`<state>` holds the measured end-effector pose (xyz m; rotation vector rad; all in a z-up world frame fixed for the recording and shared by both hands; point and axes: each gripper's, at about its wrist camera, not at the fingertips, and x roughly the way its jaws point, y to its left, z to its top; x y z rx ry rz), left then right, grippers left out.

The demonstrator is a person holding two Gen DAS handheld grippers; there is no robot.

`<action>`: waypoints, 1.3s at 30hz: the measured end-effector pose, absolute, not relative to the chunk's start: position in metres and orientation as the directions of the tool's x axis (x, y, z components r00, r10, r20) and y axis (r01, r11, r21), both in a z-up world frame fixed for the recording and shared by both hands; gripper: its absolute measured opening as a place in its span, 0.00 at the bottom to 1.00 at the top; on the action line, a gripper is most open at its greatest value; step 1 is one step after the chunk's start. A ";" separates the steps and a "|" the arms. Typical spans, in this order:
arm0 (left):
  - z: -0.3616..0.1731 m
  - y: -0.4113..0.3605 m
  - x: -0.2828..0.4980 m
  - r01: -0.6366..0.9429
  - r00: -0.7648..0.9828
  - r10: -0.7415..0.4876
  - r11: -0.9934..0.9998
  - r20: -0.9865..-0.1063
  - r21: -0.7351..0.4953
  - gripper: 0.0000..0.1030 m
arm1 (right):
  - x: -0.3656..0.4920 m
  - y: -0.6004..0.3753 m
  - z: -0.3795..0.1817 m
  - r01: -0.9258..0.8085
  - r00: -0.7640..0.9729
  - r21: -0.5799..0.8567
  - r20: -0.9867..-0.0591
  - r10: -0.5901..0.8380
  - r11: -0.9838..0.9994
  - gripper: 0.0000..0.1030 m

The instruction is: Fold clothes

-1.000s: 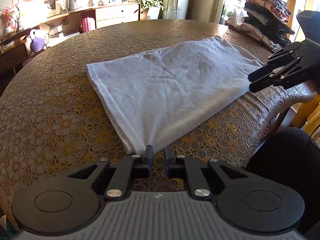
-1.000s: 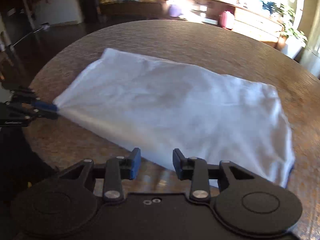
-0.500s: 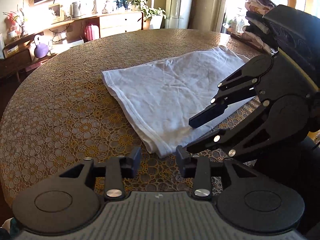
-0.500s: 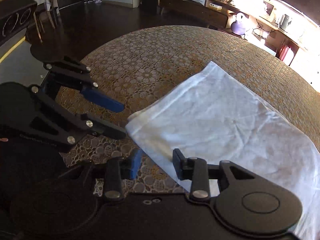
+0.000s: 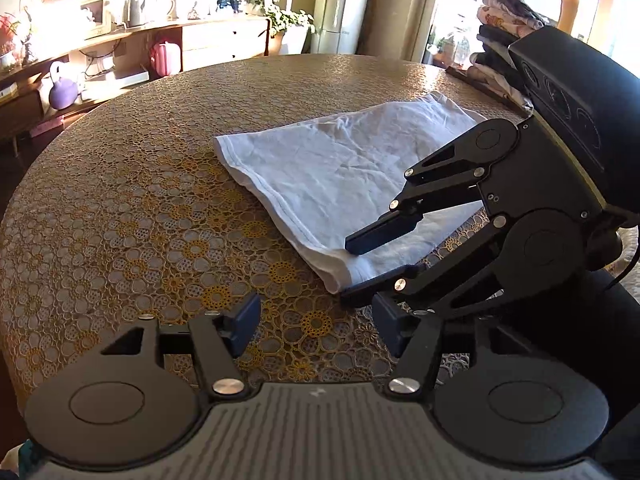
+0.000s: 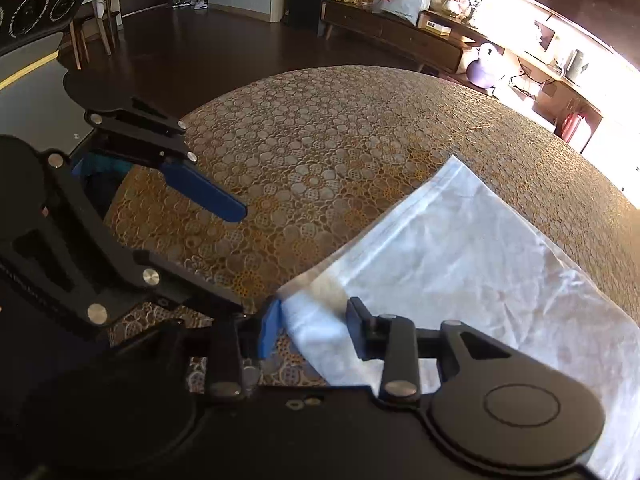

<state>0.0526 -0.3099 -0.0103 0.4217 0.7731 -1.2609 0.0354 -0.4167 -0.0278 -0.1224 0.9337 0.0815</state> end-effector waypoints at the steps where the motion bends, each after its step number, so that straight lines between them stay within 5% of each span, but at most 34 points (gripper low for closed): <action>1: -0.011 -0.311 0.054 0.959 0.097 -0.684 0.259 -0.723 -0.117 0.59 | 0.035 -0.417 -0.028 -0.117 0.591 -0.067 -0.806 0.015 0.991 1.00; 23: -0.020 -0.343 0.055 0.965 0.039 -0.693 0.212 -0.719 -0.152 0.59 | 0.031 -0.453 0.000 0.074 0.647 0.148 -0.759 0.065 0.986 1.00; 34: -0.035 -0.357 0.125 0.693 -0.272 -0.735 0.297 -0.621 -0.657 0.59 | 0.019 -0.470 0.013 0.055 0.684 0.156 -0.725 0.077 0.986 1.00; 39: -0.051 -0.363 0.149 0.517 -0.293 -0.789 0.345 -0.541 -0.784 0.59 | 0.017 -0.486 0.016 0.106 0.703 0.173 -0.709 0.049 0.979 1.00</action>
